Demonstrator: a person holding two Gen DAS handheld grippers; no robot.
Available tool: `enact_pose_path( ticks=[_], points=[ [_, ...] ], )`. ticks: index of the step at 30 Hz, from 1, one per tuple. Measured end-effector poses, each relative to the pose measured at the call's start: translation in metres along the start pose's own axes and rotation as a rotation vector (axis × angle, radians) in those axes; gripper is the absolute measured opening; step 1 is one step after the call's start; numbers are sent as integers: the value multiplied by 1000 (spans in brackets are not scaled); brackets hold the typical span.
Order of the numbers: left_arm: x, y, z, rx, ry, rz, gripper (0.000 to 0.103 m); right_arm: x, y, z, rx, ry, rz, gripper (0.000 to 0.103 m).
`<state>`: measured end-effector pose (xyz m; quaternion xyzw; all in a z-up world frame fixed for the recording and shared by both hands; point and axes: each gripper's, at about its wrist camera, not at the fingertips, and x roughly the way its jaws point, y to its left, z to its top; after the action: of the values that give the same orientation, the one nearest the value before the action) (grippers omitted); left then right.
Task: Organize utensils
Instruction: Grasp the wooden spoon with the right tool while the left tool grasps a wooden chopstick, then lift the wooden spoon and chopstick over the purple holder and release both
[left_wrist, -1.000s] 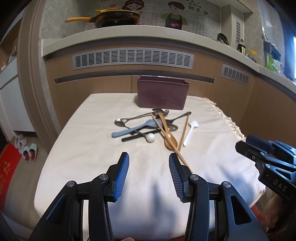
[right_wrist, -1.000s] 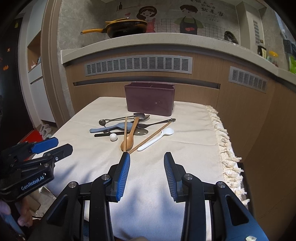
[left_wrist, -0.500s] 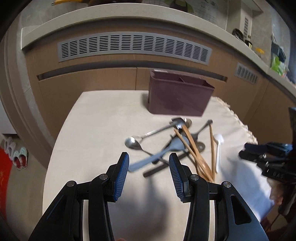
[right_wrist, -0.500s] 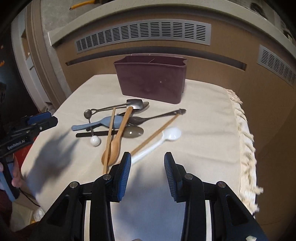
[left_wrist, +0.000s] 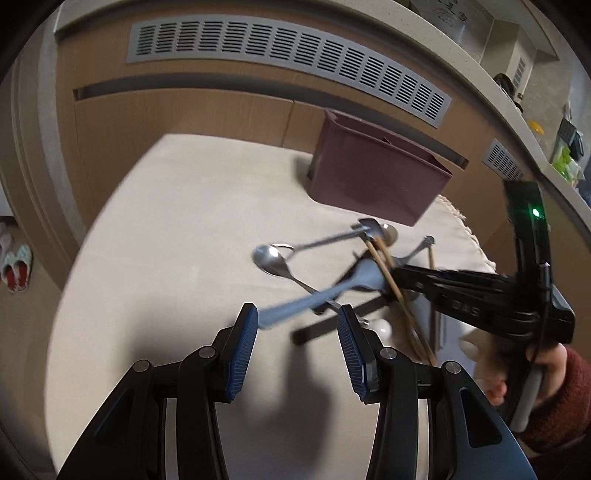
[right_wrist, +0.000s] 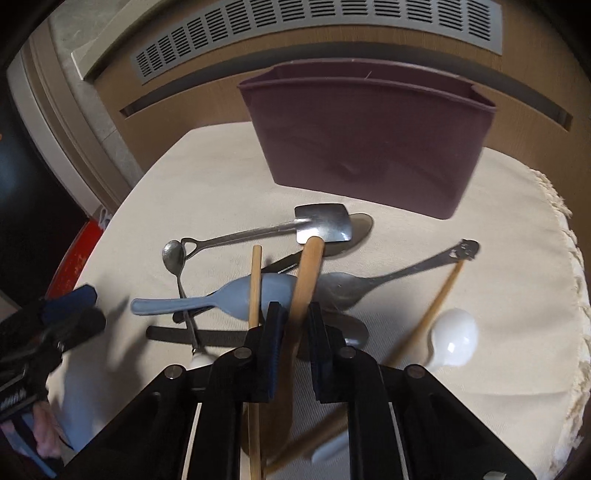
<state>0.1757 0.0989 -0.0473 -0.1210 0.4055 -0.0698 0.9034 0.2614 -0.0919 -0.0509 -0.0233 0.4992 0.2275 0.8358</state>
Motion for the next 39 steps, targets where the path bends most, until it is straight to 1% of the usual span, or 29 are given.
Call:
enact_pose_path(
  ticks=[2,3,5,7,9,10,12,15,17,21,22,23,25,26,28,30,32,33,34,35,36,38,39],
  points=[
    [5,-15,0,18,14,-21,46,-1,0,2,-25,6,11,9],
    [7,-22,0,21,20,-37,46,-7,-3,1,-26,-7,16,9],
    [16,-39,2,22,44,-93,46,-21,-13,-4,-26,-46,-17,9],
    [26,-55,6,-1,72,-139,46,-37,-28,-11,-6,-80,-51,9],
    [38,-70,10,-25,105,-182,45,-52,-45,-20,27,-99,-35,8],
    [43,-80,12,-29,121,-201,43,-56,-51,-23,33,-106,-26,8],
    [47,-99,13,-13,139,-215,41,-67,-62,-30,50,-128,-24,8],
    [47,-126,9,56,153,-191,41,-75,-84,-40,84,-141,-29,8],
    [50,-140,5,87,177,-174,41,-79,-103,-41,128,-142,-28,8],
    [65,-155,-2,78,238,-192,41,-92,-128,-48,156,-162,-76,8],
    [70,-161,-2,81,247,-201,38,-96,-132,-51,158,-168,-81,8],
    [73,-167,-1,88,249,-199,32,-101,-136,-54,160,-174,-86,8],
    [83,-182,1,124,238,-136,27,-108,-143,-63,165,-184,-98,8],
    [86,-186,2,139,229,-101,27,-111,-146,-67,171,-187,-105,8],
    [98,-195,3,176,223,-4,27,-115,-151,-74,181,-196,-114,8],
    [105,-198,2,205,229,40,26,-120,-155,-79,188,-204,-124,8],
    [110,-199,1,238,230,65,23,-122,-155,-84,185,-213,-124,8],
    [109,-199,1,249,223,69,21,-123,-154,-85,182,-216,-124,8],
    [108,-197,2,255,222,63,16,-123,-153,-86,176,-219,-124,8],
    [106,-195,3,256,220,49,13,-123,-152,-86,172,-221,-122,8],
    [104,-193,4,255,218,32,13,-124,-152,-86,171,-223,-119,8],
    [95,-186,7,235,203,-20,12,-126,-152,-87,172,-231,-96,8],
    [86,-181,9,215,188,-59,11,-127,-151,-87,173,-234,-82,8]
  ],
)
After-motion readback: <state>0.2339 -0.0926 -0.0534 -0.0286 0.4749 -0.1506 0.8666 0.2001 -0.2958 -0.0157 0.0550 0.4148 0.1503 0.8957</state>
